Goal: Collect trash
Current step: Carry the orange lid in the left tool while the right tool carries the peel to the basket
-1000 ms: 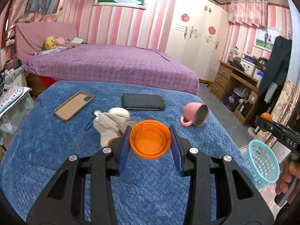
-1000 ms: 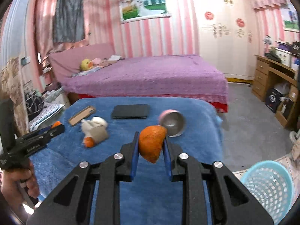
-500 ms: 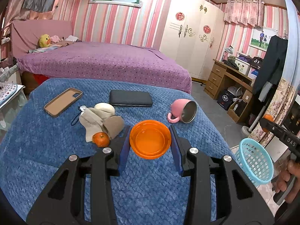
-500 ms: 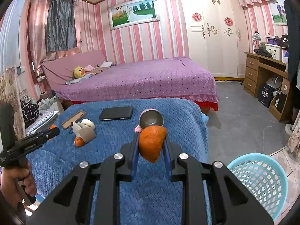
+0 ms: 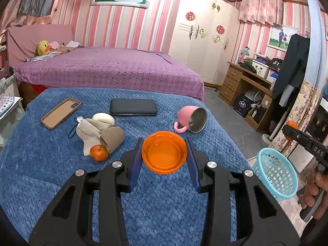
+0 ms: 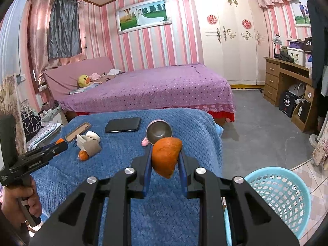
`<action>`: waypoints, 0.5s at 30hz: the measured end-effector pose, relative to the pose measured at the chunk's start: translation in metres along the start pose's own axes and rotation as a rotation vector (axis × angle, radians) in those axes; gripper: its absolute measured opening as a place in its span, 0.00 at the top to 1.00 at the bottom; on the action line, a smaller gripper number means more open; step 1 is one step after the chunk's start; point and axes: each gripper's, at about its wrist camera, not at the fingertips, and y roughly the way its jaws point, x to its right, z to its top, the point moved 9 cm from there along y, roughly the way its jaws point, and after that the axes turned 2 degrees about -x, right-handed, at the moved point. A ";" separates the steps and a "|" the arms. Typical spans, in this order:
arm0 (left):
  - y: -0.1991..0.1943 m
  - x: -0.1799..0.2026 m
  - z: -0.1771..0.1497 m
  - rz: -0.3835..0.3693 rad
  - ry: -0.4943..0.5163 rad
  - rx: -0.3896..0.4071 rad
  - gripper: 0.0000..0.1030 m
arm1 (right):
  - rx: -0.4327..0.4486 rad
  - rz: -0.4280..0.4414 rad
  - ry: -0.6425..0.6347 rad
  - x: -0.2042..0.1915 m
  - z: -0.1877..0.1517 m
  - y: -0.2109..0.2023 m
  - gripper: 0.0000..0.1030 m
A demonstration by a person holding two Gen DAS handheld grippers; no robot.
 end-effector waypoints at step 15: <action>0.000 0.000 0.000 0.002 0.000 0.003 0.63 | -0.007 -0.007 -0.008 0.005 -0.001 -0.001 0.77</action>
